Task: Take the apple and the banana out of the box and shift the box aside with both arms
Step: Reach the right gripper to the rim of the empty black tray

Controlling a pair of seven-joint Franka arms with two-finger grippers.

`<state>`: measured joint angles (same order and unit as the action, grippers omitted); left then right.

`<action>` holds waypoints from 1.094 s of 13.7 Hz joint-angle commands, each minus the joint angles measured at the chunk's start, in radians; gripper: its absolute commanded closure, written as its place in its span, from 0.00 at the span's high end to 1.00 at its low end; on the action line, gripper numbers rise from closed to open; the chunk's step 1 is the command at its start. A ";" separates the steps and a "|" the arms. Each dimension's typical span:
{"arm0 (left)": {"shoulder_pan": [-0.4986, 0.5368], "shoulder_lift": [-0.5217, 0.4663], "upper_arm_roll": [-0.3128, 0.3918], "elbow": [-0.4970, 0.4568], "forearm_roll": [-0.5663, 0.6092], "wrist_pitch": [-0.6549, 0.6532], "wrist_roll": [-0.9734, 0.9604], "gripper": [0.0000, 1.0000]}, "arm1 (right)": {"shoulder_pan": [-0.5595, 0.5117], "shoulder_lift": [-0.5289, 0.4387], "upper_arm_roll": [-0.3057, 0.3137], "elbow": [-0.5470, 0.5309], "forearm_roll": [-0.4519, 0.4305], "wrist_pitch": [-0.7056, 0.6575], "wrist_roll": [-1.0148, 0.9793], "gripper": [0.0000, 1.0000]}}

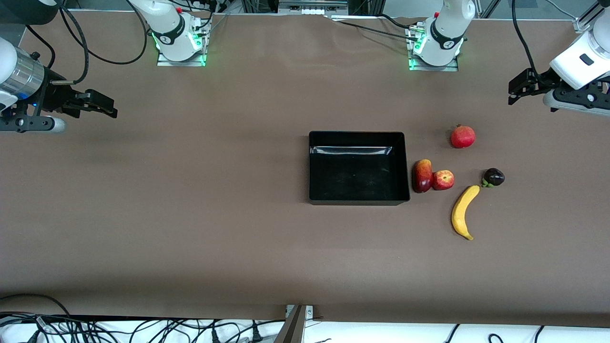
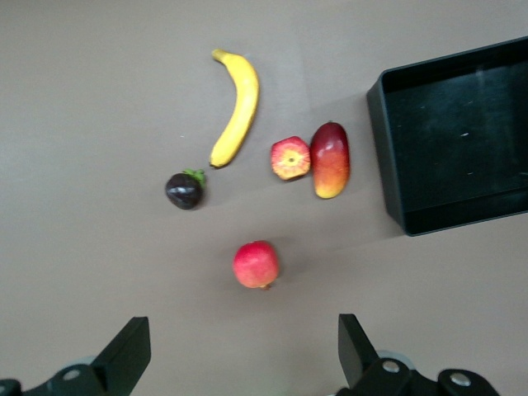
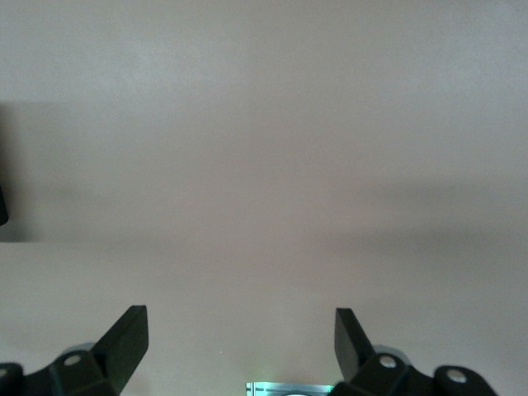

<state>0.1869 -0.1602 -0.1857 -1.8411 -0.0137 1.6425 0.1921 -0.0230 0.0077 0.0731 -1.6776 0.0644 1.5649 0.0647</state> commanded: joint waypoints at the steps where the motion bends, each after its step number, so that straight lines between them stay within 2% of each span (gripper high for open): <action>1: 0.006 -0.007 0.002 -0.007 -0.037 -0.004 -0.048 1.00 | 0.002 0.001 0.001 0.012 0.012 -0.008 0.009 1.00; 6: 0.006 -0.022 0.003 -0.001 -0.038 -0.009 -0.092 1.00 | 0.002 0.003 -0.001 0.012 0.009 -0.014 0.006 1.00; 10: 0.006 0.011 0.006 0.068 -0.037 -0.010 -0.091 1.00 | 0.006 0.038 0.002 0.012 0.006 -0.015 -0.006 1.00; 13: 0.011 0.031 0.009 0.105 -0.037 -0.010 -0.091 1.00 | 0.135 0.109 0.028 0.018 0.012 0.006 0.061 1.00; 15: 0.014 0.033 0.009 0.106 -0.037 -0.009 -0.089 1.00 | 0.216 0.202 0.030 0.064 0.037 0.070 0.169 1.00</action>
<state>0.1930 -0.1486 -0.1749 -1.7689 -0.0357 1.6447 0.1040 0.1222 0.1239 0.1032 -1.6761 0.0807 1.6029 0.1521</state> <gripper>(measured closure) 0.000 0.000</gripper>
